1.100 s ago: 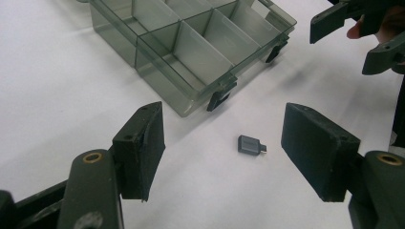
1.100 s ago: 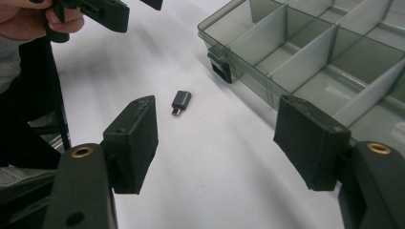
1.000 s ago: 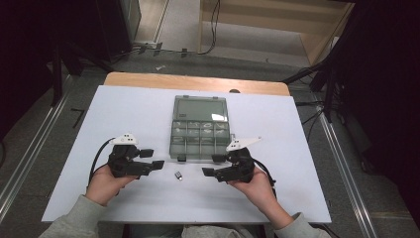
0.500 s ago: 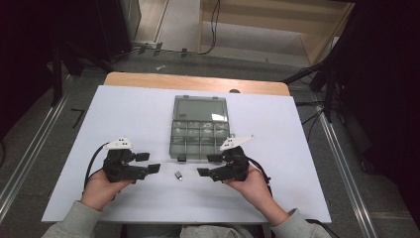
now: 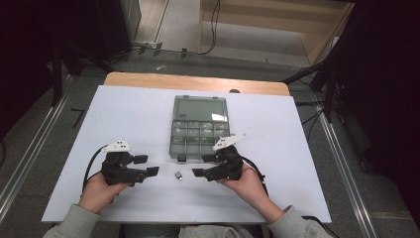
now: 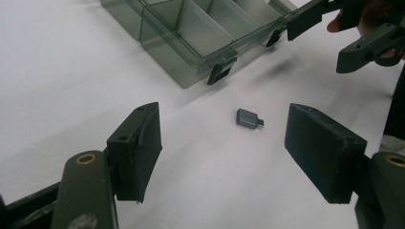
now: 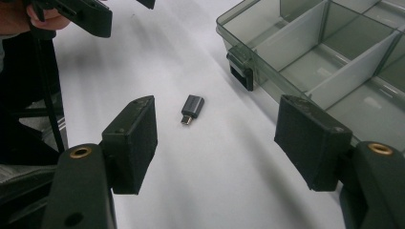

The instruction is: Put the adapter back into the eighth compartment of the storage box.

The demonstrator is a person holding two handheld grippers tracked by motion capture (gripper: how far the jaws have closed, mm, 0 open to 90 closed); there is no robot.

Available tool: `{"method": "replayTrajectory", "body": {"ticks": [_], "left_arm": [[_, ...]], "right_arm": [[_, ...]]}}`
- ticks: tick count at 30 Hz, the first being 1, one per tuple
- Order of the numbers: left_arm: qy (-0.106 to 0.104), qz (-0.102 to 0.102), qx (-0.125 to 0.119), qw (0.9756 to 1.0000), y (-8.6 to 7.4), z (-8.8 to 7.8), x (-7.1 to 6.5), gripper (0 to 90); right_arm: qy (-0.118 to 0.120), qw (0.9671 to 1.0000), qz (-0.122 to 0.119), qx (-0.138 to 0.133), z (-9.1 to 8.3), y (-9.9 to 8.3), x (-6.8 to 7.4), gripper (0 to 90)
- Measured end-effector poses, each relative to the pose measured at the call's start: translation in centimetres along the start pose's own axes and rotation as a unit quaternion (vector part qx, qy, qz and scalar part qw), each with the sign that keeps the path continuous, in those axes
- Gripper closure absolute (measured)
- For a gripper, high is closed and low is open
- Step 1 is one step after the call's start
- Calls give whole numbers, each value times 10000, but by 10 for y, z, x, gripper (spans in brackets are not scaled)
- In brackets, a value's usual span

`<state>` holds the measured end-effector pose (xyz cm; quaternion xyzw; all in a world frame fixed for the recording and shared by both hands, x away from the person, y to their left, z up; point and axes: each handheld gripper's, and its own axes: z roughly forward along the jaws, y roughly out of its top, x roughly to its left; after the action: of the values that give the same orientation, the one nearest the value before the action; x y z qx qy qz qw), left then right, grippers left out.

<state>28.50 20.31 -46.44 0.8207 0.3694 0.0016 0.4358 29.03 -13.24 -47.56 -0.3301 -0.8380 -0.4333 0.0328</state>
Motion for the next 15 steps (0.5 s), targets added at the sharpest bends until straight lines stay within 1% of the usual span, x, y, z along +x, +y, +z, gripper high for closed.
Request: {"method": "replayTrajectory", "body": {"ticks": [1, 5, 11, 12, 15], "left_arm": [[1, 28, 6, 10000, 0, 0, 0, 290], [-14, -11, 0, 10000, 0, 0, 0, 290], [-5, -14, -1, 10000, 0, 1, 0, 290], [-1, -12, -1, 10000, 0, 1, 0, 290], [0, -11, 0, 10000, 0, 1, 0, 290]], "right_arm": [[4, 10000, -10, 13, 1, 0, 0, 292], [7, 10000, 28, 53, 4, 1, 2, 291], [-48, 9999, -62, 126, 9, 2, 4, 292], [-52, 9999, -26, 144, 10, 2, 5, 292], [-82, 9998, -53, 167, 13, 3, 6, 292]]}}
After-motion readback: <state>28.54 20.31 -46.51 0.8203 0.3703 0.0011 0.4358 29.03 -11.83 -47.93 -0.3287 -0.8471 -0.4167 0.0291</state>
